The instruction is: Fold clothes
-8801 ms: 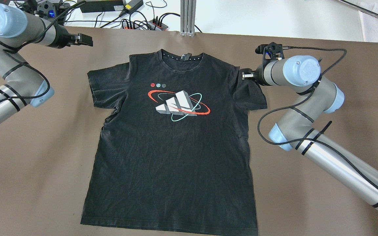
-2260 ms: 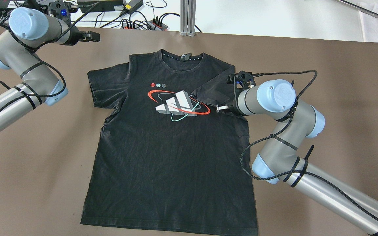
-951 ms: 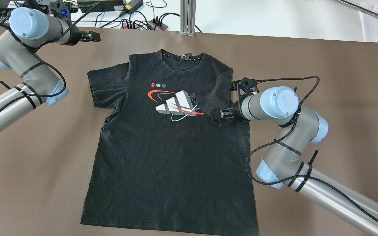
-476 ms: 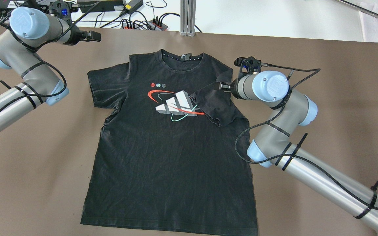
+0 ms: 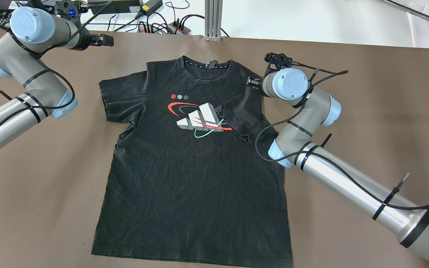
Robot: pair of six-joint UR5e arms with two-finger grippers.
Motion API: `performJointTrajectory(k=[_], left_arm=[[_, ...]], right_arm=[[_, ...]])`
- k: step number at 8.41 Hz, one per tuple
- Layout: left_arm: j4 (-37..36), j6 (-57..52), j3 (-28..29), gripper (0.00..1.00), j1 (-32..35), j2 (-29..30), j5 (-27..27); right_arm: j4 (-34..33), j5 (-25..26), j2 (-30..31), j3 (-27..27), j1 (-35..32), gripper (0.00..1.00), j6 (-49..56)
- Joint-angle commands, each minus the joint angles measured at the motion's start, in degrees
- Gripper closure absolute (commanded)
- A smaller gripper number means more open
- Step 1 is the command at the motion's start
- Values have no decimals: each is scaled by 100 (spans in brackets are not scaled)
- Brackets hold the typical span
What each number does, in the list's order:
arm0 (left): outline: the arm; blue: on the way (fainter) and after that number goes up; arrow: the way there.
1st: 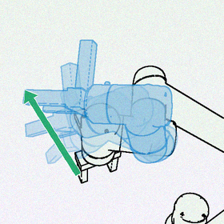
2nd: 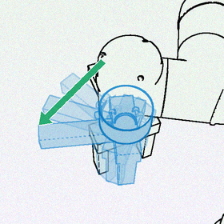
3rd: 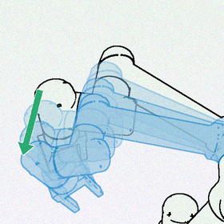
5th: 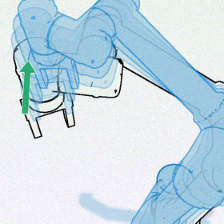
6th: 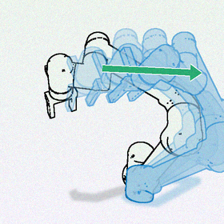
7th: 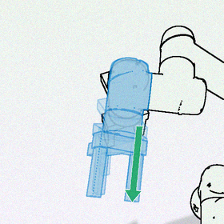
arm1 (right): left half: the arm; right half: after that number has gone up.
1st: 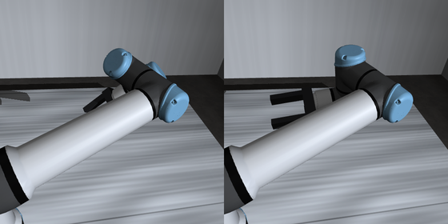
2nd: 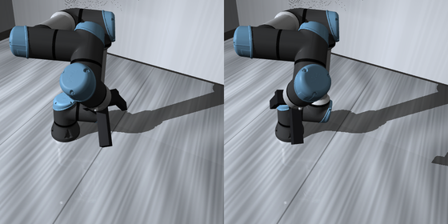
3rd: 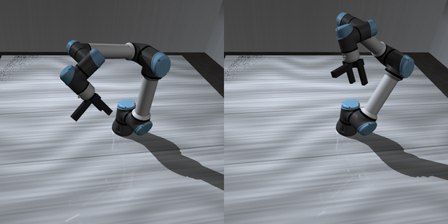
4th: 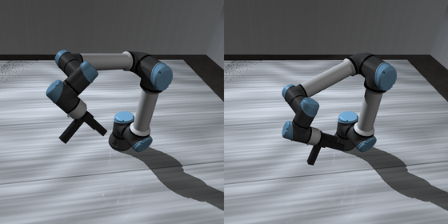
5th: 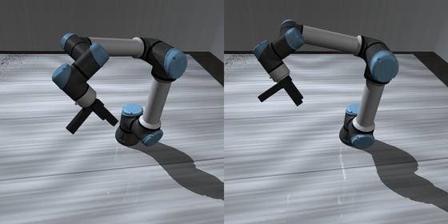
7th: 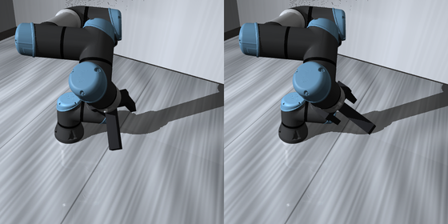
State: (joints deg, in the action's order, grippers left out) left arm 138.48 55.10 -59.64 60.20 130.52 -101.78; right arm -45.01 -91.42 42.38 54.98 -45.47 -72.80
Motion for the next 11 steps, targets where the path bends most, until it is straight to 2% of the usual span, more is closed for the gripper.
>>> performJointTrajectory(k=[1,3,4,5,9,11], left_arm=[[-5,0,75,0,27,35,0],[-5,-8,119,0,36,61,0],[3,-8,119,0,36,61,0],[-5,-8,119,0,36,61,0],[3,-8,119,0,36,61,0],[3,-8,145,0,45,61,0]], right_arm=[[9,238,-255,-549,-5,9,3],[9,361,-562,-1032,-5,10,21],[9,362,-590,-1068,-5,17,21],[9,362,-590,-1078,-5,27,29],[9,362,-590,-1104,-5,100,64],[9,362,-651,-1104,-14,100,143]])
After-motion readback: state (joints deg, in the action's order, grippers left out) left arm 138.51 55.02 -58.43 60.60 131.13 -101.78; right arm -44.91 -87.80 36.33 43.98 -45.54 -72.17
